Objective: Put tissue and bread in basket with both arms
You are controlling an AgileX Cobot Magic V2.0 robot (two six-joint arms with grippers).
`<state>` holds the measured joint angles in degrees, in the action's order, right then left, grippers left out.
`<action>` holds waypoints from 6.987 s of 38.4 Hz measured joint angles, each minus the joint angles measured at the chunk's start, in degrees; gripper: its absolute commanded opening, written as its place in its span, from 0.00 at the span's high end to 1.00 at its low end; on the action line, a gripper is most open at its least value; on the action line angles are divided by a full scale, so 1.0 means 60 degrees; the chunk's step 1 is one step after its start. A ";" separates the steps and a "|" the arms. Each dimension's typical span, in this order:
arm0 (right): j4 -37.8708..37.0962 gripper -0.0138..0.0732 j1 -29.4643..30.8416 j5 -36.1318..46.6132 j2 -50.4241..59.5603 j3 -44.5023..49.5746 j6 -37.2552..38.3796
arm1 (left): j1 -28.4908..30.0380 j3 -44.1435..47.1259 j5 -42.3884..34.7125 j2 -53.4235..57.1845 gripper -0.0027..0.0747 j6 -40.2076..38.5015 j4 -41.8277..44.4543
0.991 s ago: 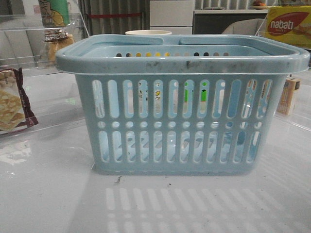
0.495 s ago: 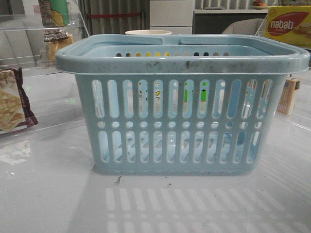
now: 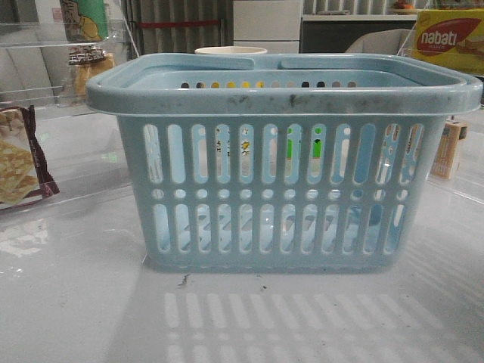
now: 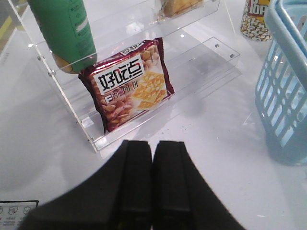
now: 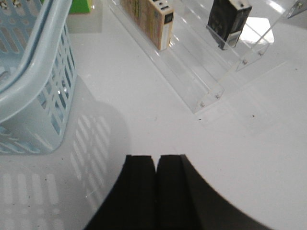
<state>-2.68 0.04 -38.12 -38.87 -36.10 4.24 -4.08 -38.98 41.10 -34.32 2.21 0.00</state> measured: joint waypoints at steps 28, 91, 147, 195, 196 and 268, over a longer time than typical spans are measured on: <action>-0.0733 0.25 0.2103 0.0590 -0.6383 -0.4123 0.0000 | -0.2459 0.0000 -0.0651 -0.1461 0.41 0.0729 -0.0427; -0.0330 0.61 -0.3877 -0.0122 -0.7569 -0.6986 -0.0080 | -0.2459 0.0000 -0.0770 -0.1542 0.41 0.0750 -0.0402; 0.0351 0.17 -0.4198 -0.0255 0.0218 -0.1155 -0.0779 | -0.0820 -0.6519 -0.2132 -0.9779 0.23 0.0427 -0.0421; 0.0351 0.17 -0.4198 -0.0328 0.0224 -0.1155 -0.0795 | -0.1198 -1.0018 -0.1318 -1.1315 0.85 0.0827 -0.0557; 0.0351 0.17 -0.4198 -0.0328 0.0224 -0.1155 -0.0795 | -0.1327 -1.0018 -0.1130 -1.1080 0.85 0.0988 -0.0579; 0.0351 0.17 -0.4198 -0.0332 0.0224 -0.1155 -0.0795 | -0.5443 -0.1554 0.0387 -0.1669 0.41 0.2667 -0.2069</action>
<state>-0.57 -25.15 -40.11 -37.53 -43.03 -0.53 -36.74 -48.31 43.42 -44.34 18.22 -12.42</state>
